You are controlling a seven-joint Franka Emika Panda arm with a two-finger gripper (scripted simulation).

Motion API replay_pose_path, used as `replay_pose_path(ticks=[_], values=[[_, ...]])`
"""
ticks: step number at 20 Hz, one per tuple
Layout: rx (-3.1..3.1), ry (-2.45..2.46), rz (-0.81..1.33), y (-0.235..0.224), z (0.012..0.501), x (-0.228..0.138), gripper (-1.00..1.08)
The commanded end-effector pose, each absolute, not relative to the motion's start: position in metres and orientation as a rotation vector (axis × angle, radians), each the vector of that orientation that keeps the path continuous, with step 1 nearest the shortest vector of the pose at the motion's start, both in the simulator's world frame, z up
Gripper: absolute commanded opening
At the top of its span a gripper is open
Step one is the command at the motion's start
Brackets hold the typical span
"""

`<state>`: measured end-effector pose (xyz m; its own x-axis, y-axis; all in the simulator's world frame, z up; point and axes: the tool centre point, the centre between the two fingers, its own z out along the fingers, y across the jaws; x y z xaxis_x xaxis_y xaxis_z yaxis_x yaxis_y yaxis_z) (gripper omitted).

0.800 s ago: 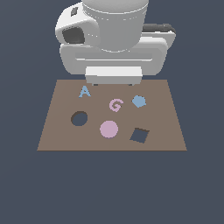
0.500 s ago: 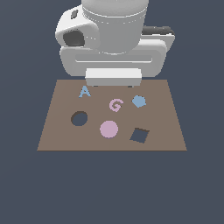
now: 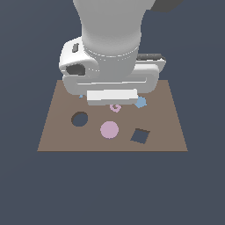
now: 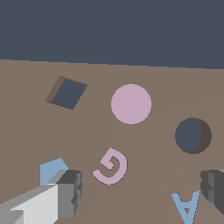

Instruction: Insert a designated object into the corresponding slot on a board.

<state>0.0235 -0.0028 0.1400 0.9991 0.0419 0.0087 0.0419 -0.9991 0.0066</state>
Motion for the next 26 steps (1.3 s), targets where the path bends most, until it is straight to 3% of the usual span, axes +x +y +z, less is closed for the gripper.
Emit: replay_pose_path(ticks=[1, 13, 26], values=[[3.135, 0.094, 0.011, -0.005, 0.126, 0.032, 1.00], [3.133, 0.225, 0.002, -0.010, 0.063, 0.073, 1.00], [3.131, 0.253, -0.001, -0.010, 0.049, 0.082, 1.00]])
